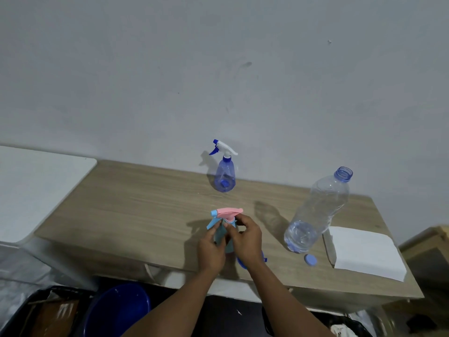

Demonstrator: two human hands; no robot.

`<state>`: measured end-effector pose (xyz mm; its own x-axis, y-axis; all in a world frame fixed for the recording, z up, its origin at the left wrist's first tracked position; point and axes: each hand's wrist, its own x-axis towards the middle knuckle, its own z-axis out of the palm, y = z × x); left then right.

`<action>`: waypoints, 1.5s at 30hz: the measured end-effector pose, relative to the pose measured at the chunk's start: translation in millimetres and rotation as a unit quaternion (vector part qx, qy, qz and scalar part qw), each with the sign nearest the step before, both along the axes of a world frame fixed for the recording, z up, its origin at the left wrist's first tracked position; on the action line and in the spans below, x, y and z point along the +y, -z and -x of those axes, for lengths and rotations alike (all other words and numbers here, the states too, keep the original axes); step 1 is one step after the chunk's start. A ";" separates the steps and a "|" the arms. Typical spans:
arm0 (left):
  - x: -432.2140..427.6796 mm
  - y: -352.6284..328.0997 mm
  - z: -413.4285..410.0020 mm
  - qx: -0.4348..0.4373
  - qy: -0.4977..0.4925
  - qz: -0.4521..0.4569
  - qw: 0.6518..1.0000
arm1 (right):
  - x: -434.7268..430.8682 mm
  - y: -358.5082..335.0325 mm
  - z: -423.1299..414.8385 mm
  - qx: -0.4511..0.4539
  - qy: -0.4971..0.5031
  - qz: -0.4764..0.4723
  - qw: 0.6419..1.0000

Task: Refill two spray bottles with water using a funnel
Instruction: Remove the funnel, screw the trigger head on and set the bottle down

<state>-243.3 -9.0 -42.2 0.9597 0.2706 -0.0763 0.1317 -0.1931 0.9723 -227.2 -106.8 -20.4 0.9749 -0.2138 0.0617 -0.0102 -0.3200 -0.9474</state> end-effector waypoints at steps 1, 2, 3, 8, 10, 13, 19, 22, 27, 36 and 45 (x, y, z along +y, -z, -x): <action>-0.9 0.9 1.1 -0.002 0.002 0.007 1.000 | 0.6 -0.4 0.1 -0.001 0.003 0.004 1.000; -1.0 1.2 1.7 -0.004 0.006 0.010 1.000 | 1.1 -1.0 0.1 -0.002 0.003 0.008 1.000; -0.7 1.5 1.3 -0.004 0.008 0.011 1.000 | 1.3 -1.4 0.0 -0.001 0.003 0.013 1.000; 1.8 1.3 0.0 -0.005 0.010 0.007 1.000 | -2.0 4.7 -0.1 0.014 0.006 0.000 1.000; 1.3 1.8 -0.2 -0.012 0.011 0.009 1.000 | -0.1 2.5 -1.2 0.019 0.019 -0.008 1.000; 3.8 -0.4 0.2 -0.024 0.029 0.007 0.999 | 4.9 0.0 -4.2 0.029 0.037 -0.041 0.998; 13.8 -0.5 -6.6 -0.041 0.067 -0.006 0.997 | -6.3 10.3 2.5 0.007 -0.017 -0.040 0.999; 15.3 2.5 -9.7 -0.044 0.071 -0.014 0.996 | -12.1 8.7 6.0 0.011 -0.010 -0.056 0.998; 17.6 7.2 -12.4 -0.060 0.095 -0.028 0.993 | -6.5 8.9 8.1 0.011 -0.002 -0.041 0.999; 20.8 7.6 -18.5 -0.051 0.104 -0.087 0.990 | 5.7 6.1 5.3 0.021 0.039 -0.033 0.998; 23.5 9.1 -23.5 -0.062 0.092 -0.072 0.991 | 14.4 1.1 -4.3 0.049 0.078 -0.021 0.996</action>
